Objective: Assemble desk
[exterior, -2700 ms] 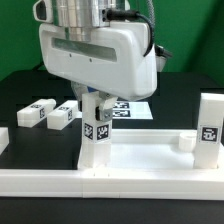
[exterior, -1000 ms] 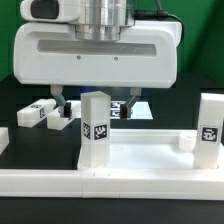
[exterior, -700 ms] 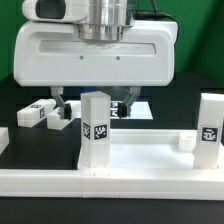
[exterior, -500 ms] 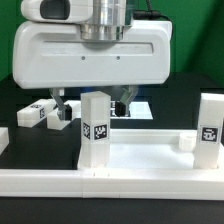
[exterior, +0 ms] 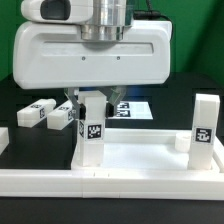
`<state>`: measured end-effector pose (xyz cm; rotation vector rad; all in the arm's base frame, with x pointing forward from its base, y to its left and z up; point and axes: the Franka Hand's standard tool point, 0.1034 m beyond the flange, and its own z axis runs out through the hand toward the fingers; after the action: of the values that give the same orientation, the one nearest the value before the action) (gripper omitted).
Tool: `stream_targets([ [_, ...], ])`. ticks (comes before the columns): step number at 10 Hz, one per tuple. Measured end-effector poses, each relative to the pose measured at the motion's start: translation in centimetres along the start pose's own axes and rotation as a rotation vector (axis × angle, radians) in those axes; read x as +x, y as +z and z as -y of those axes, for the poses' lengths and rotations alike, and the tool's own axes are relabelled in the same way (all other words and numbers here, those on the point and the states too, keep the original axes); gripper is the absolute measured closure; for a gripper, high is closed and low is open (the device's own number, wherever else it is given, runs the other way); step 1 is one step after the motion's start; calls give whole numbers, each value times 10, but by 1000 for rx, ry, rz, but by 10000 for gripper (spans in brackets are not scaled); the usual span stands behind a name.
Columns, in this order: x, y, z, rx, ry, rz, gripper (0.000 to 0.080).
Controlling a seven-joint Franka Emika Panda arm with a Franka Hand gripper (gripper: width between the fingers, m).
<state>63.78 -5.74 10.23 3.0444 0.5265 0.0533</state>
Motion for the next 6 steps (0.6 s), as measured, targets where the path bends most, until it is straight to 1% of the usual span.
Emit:
stream_targets([
  [4, 0, 0, 0, 2, 213, -1, 511],
  [5, 0, 0, 0, 7, 313, -2, 509],
  [6, -1, 0, -1, 19, 401, -3, 509],
])
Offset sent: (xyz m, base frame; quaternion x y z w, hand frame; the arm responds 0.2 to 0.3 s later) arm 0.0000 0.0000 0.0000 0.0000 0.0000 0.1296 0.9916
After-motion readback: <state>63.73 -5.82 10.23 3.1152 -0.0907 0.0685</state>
